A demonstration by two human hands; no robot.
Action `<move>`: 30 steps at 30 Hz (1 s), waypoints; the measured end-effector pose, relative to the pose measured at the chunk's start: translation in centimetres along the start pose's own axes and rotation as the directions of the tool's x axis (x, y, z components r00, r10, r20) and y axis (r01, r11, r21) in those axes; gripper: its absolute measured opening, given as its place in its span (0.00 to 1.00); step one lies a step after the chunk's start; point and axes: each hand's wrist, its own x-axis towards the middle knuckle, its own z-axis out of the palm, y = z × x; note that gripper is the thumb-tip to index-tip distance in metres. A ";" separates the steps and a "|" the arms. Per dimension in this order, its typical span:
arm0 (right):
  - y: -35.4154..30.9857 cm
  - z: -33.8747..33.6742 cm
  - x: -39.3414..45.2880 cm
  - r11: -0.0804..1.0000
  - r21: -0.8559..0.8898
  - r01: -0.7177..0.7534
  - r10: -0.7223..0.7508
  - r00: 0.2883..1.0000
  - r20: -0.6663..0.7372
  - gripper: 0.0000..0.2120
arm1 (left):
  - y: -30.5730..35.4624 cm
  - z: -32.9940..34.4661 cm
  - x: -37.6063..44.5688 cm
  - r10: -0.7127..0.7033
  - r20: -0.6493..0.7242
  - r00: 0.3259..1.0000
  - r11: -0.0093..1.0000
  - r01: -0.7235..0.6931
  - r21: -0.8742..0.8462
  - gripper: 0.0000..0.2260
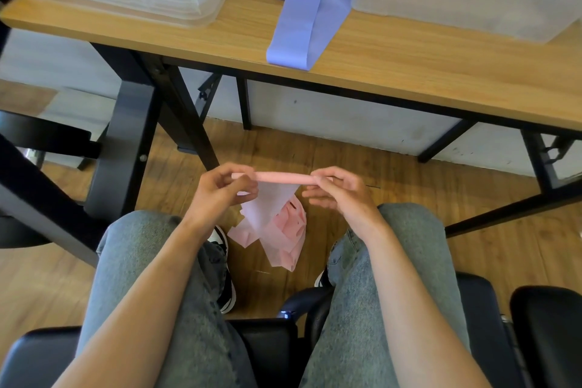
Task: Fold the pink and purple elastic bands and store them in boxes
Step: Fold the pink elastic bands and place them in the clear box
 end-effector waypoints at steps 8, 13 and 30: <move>1.3 -0.2 0.5 0.876 -0.460 0.143 -0.170 0.985 -0.018 0.19 | -0.9 -0.8 0.1 0.070 0.058 0.996 0.967 -0.082 0.240 0.18; 2.7 0.1 1.0 0.733 -0.671 0.108 -0.138 0.990 0.009 0.12 | -1.8 -0.4 0.1 0.215 0.110 0.970 0.756 -0.237 0.610 0.15; 2.5 0.3 0.8 0.602 -0.774 0.195 -0.204 0.975 0.087 0.11 | -2.1 -0.1 0.1 0.259 0.170 0.951 0.555 -0.290 0.780 0.11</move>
